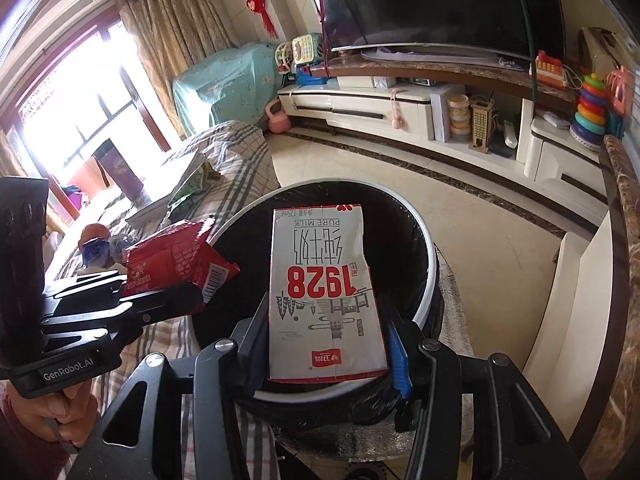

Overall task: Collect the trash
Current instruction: 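Open the left tool over the bin while the right tool releases the white carton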

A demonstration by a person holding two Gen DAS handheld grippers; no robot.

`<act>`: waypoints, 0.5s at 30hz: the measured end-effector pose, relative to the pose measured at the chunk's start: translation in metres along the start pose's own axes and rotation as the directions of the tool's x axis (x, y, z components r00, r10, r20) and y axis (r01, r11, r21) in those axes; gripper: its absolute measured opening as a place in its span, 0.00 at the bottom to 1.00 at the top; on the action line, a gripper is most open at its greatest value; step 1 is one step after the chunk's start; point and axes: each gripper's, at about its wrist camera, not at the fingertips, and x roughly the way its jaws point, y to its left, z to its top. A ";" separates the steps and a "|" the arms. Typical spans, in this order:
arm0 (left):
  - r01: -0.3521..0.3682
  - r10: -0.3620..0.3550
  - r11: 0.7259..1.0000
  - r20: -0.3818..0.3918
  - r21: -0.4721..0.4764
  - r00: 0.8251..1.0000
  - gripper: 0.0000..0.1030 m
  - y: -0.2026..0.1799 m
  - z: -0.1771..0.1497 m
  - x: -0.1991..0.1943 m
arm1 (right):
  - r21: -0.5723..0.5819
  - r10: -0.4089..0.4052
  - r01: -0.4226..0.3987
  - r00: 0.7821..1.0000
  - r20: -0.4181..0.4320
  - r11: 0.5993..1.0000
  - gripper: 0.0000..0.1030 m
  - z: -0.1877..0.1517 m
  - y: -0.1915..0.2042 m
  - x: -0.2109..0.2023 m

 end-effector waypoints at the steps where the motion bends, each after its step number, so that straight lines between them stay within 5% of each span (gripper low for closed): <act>1: 0.000 0.000 1.000 -0.006 0.005 1.000 0.17 0.000 0.002 0.002 | -0.004 0.000 0.000 1.000 -0.004 1.000 0.48 0.002 0.000 0.001; 10: -0.018 0.019 1.000 -0.029 0.022 0.999 0.18 -0.004 0.014 0.016 | -0.009 0.001 -0.001 0.999 -0.033 1.000 0.49 0.012 -0.008 0.012; 12: -0.030 0.031 0.999 -0.037 0.020 0.999 0.27 -0.002 0.014 0.017 | 0.011 0.012 -0.012 0.999 -0.034 1.000 0.49 0.013 -0.014 0.014; 14: -0.053 0.053 0.999 -0.037 0.011 0.998 0.50 -0.001 0.013 0.018 | 0.030 0.024 -0.023 0.999 -0.037 0.999 0.51 0.013 -0.018 0.014; 15: -0.056 0.056 0.998 -0.031 0.008 0.998 0.51 0.000 0.012 0.016 | 0.034 0.026 -0.024 0.999 -0.035 0.999 0.51 0.013 -0.019 0.014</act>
